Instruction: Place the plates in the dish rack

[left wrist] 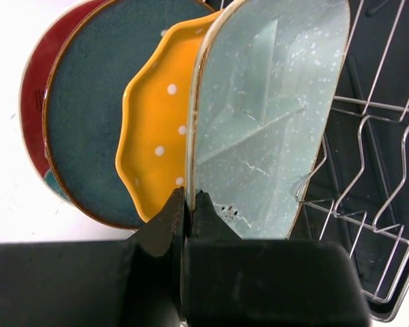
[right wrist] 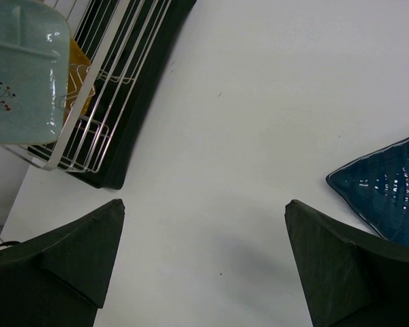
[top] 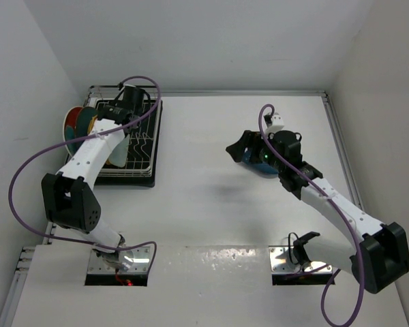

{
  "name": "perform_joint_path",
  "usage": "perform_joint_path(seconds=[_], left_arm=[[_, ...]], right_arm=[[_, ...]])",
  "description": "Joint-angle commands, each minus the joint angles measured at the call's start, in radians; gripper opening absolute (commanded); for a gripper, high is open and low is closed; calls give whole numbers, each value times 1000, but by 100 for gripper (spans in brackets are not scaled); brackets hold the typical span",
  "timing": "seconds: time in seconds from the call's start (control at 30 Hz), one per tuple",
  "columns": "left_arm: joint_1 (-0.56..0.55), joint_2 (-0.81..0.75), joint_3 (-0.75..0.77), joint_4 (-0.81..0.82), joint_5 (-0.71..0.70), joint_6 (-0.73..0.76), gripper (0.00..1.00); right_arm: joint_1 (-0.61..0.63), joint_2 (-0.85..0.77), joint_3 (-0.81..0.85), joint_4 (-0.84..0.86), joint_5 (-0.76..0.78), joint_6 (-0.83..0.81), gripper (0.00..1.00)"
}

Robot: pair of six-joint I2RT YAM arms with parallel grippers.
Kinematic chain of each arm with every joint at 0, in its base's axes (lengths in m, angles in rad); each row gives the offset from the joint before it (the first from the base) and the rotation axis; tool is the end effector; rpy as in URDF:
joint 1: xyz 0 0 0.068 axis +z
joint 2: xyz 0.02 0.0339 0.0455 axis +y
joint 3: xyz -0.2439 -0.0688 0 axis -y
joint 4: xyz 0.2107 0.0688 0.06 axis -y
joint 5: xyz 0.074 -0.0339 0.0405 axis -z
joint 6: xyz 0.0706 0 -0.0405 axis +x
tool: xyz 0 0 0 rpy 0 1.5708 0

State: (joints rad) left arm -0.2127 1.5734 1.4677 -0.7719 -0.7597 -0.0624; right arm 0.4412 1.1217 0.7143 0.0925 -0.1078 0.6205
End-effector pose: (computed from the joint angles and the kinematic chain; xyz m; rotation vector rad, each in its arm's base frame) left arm 0.3196 -0.0193 0.2985 -0.1547 2.2695 0.7789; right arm 0.2395 0.1215 0.2602 0.0994 1.9671 0.8149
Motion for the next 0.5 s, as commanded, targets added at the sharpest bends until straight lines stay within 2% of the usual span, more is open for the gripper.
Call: perform_joint_path(seconds=[0.0, 0.23, 0.37, 0.47], left_arm=[[47, -22, 13, 65, -79, -72, 0], [36, -46, -23, 28, -105, -142, 0], [15, -23, -43, 19, -105, -142, 0], [15, 13, -43, 37, -75, -83, 0]], right_arm=[[5, -19, 5, 9, 13, -16, 100], [2, -14, 13, 6, 8, -15, 100], [2, -19, 14, 1, 8, -22, 100], [2, -20, 10, -4, 10, -22, 100]])
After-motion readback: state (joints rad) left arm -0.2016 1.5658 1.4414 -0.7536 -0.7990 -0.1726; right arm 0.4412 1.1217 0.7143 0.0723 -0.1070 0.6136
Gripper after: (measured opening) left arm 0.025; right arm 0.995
